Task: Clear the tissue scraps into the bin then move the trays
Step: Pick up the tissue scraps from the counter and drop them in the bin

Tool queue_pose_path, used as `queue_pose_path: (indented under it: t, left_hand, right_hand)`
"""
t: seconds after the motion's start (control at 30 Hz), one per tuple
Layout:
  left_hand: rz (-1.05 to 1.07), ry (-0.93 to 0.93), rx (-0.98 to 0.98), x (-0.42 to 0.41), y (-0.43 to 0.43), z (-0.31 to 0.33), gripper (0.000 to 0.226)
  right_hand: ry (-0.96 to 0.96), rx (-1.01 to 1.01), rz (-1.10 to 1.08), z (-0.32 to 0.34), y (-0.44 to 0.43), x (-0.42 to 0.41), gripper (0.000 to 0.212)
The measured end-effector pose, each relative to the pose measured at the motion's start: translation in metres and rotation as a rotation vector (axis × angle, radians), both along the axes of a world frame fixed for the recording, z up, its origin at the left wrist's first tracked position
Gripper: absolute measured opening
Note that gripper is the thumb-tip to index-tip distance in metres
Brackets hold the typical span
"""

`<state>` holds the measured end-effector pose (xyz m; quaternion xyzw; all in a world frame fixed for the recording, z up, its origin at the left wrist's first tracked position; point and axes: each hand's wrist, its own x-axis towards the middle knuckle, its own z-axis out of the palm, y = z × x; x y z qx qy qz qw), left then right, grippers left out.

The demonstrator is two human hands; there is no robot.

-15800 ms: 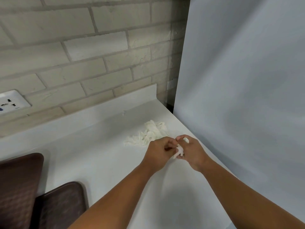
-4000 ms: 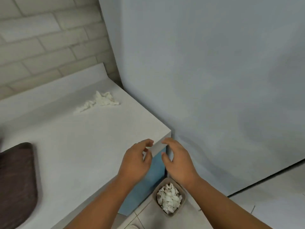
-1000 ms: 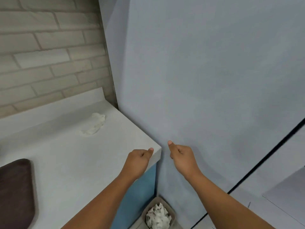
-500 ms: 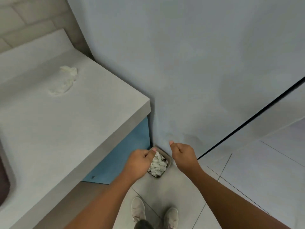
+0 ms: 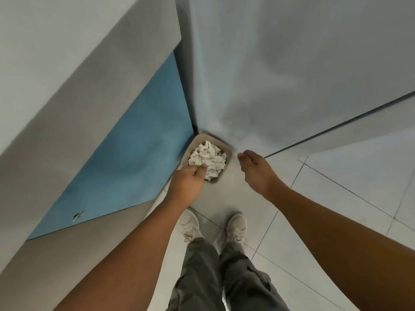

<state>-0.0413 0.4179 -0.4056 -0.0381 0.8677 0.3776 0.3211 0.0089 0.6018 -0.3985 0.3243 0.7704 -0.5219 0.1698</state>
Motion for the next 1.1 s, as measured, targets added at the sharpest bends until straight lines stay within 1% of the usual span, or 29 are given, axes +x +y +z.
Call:
queue_pose_path:
  t: [0.07,0.1,0.13,0.17,0.23,0.27,0.33,0.4,0.53,0.6,0.67,0.77,0.9,1.0,1.1]
  left_hand:
    - [-0.028,-0.071,0.023,-0.004,0.0,-0.033,0.034]
    - [-0.062,-0.099,0.028,-0.006,0.0,-0.051,0.03]
    - [-0.102,-0.115,0.025,-0.007,-0.001,-0.069,0.029]
    - [-0.15,-0.113,0.009,-0.008,0.0,-0.088,0.027]
    - [-0.255,-0.112,-0.052,-0.011,0.003,-0.12,0.013]
    - [-0.319,-0.115,-0.088,-0.012,0.005,-0.135,0.011]
    - [-0.424,-0.125,-0.131,-0.017,0.01,-0.167,0.031]
    - [-0.478,-0.096,-0.142,-0.02,0.017,-0.197,0.042]
    - [-0.462,-0.061,-0.143,-0.022,0.034,-0.248,0.044]
    - [-0.461,-0.059,-0.14,-0.021,0.042,-0.264,0.046]
    - [-0.474,-0.036,-0.146,-0.02,0.046,-0.277,0.047]
    - [-0.465,-0.033,-0.138,-0.021,0.045,-0.285,0.048]
    - [-0.295,-0.027,-0.085,-0.03,0.031,-0.284,0.057]
    - [-0.248,0.017,-0.052,-0.036,0.017,-0.275,0.051]
    - [-0.244,0.062,-0.054,-0.041,0.003,-0.269,0.043]
  right_hand:
    - [-0.062,-0.135,-0.082,-0.031,-0.003,0.004,0.022]
    - [-0.093,-0.177,-0.109,-0.045,-0.005,0.005,0.016]
    - [-0.113,-0.2,-0.13,-0.058,-0.007,0.006,0.014]
    - [-0.122,-0.202,-0.136,-0.072,-0.008,0.008,0.017]
    - [-0.135,-0.187,-0.114,-0.102,-0.011,0.013,0.028]
    - [-0.148,-0.183,-0.097,-0.116,-0.012,0.015,0.032]
    - [-0.169,-0.177,-0.077,-0.142,-0.012,0.021,0.032]
    - [-0.159,-0.154,-0.073,-0.163,-0.01,0.025,0.03]
    - [-0.14,-0.007,-0.006,-0.193,-0.004,0.029,0.029]
    - [-0.13,0.054,0.004,-0.205,-0.002,0.031,0.034]
    - [-0.113,0.09,-0.013,-0.213,-0.003,0.031,0.034]
    - [-0.116,0.108,-0.05,-0.222,-0.006,0.028,0.029]
    - [-0.171,0.066,-0.101,-0.224,-0.01,0.018,0.033]
    - [-0.138,0.095,-0.017,-0.227,-0.013,0.001,0.035]
    - [-0.094,0.103,-0.015,-0.242,-0.015,-0.03,0.034]
